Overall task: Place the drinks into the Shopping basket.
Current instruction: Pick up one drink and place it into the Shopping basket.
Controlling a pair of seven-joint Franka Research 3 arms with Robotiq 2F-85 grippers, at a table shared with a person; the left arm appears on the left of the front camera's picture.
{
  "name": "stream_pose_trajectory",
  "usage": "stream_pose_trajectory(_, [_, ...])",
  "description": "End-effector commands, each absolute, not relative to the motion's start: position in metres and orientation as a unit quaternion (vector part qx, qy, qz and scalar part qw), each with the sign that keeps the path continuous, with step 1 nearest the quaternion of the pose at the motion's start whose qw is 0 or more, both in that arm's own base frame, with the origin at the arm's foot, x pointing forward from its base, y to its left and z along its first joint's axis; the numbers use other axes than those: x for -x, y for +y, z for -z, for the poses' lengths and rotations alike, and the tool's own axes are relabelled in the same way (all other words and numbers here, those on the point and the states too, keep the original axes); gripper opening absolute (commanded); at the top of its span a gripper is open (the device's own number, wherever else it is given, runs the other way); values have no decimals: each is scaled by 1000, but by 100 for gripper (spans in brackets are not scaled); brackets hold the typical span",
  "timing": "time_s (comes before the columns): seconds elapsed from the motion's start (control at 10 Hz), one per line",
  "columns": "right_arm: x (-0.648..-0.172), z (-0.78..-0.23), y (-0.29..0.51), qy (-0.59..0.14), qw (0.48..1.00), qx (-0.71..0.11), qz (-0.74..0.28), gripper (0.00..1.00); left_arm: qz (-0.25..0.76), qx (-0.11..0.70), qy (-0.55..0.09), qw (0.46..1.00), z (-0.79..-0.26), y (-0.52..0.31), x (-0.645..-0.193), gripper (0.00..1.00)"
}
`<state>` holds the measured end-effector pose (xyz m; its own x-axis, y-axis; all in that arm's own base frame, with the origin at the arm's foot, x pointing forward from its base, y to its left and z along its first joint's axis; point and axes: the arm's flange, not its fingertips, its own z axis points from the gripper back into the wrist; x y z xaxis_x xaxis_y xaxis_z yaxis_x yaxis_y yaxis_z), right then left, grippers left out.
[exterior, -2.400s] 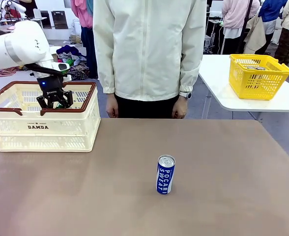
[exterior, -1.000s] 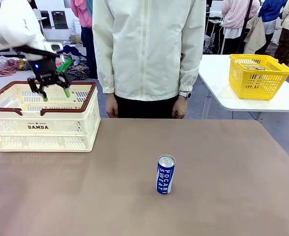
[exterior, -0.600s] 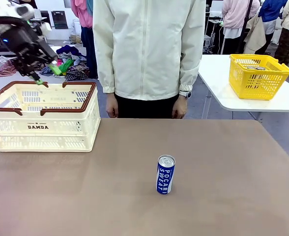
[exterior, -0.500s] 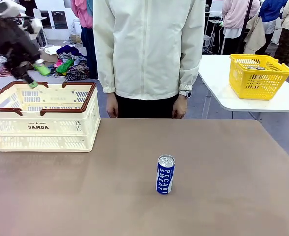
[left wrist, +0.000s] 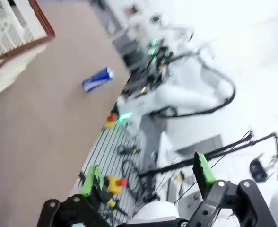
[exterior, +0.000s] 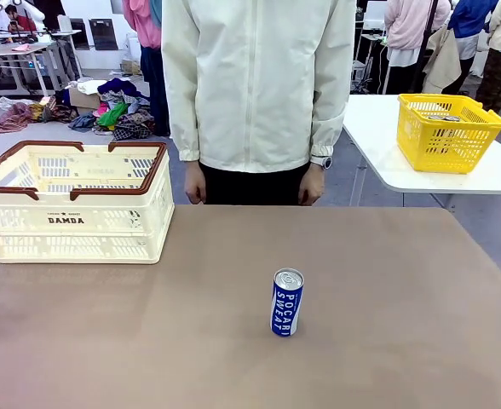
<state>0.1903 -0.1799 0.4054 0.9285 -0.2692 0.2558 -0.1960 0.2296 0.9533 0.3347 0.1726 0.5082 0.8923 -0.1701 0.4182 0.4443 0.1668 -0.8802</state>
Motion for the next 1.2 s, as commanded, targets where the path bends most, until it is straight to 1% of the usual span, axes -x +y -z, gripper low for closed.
stream_pose_trajectory(0.0, [-192, -412, -179, -191, 757, -624, 29, 100, 166, 656, -125, 726, -499, 165, -380, 100])
stream_pose_trajectory(0.1, [-192, -412, -179, -191, 757, -624, 29, 100, 203, 613, -112, 756, -508, 173, -335, 100])
stream_pose_trajectory(1.1, [-192, -412, -179, -191, 757, -624, 29, 100, 203, 613, -112, 756, -508, 173, -335, 100])
